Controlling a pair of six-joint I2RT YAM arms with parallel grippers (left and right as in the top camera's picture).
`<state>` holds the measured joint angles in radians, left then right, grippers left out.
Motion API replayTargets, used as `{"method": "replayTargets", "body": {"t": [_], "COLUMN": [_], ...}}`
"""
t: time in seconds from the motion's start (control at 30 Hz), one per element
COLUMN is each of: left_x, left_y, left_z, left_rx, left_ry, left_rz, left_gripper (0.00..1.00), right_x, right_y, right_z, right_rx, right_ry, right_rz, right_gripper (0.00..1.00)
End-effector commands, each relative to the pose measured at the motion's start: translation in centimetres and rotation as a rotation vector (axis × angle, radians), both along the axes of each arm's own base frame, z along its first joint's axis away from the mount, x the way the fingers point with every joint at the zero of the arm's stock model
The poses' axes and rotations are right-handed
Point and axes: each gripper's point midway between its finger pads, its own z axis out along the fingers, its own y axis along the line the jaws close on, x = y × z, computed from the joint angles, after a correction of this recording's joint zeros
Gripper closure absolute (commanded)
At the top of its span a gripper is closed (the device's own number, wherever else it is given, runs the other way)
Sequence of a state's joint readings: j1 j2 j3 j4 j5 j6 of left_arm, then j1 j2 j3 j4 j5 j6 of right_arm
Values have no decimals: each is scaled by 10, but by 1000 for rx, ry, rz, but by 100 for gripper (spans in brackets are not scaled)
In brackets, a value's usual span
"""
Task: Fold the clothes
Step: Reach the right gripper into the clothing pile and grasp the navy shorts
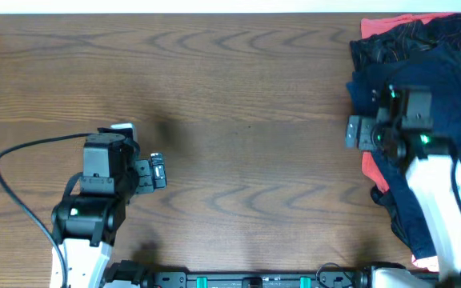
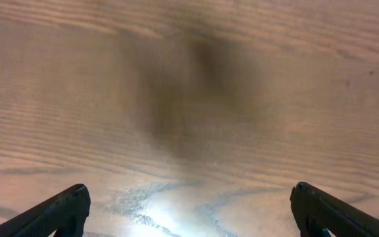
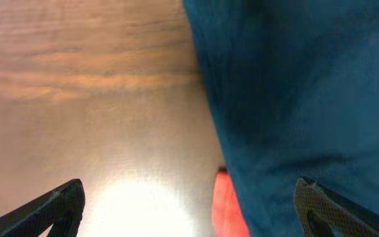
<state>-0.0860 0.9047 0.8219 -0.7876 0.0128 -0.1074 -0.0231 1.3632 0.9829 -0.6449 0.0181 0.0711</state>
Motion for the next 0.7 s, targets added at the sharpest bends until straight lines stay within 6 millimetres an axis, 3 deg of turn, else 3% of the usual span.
{"method": "replayTargets", "body": {"t": [0.0, 0.07, 0.2, 0.3, 0.53, 0.67], "left_x": [4, 4, 4, 5, 6, 7], "left_y": [1, 1, 1, 1, 1, 0], "left_z": [3, 2, 1, 2, 2, 4], "left_rx": [-6, -5, -5, -5, -5, -6], "left_ry": [5, 10, 11, 7, 3, -5], "left_rz": [9, 9, 9, 10, 9, 9], "left_gripper": [2, 2, 2, 2, 2, 2], "right_x": [21, 26, 33, 31, 28, 29], "right_y": [-23, -43, -55, -65, -69, -69], "right_z": [-16, -29, -62, -83, -111, -111], "right_rx": [-87, -155, -170, -199, -200, -201], "right_ry": [21, 42, 95, 146, 207, 203], "right_rz": [-65, -144, -189, -216, -239, -240], "right_gripper": [7, 23, 27, 41, 46, 73]}}
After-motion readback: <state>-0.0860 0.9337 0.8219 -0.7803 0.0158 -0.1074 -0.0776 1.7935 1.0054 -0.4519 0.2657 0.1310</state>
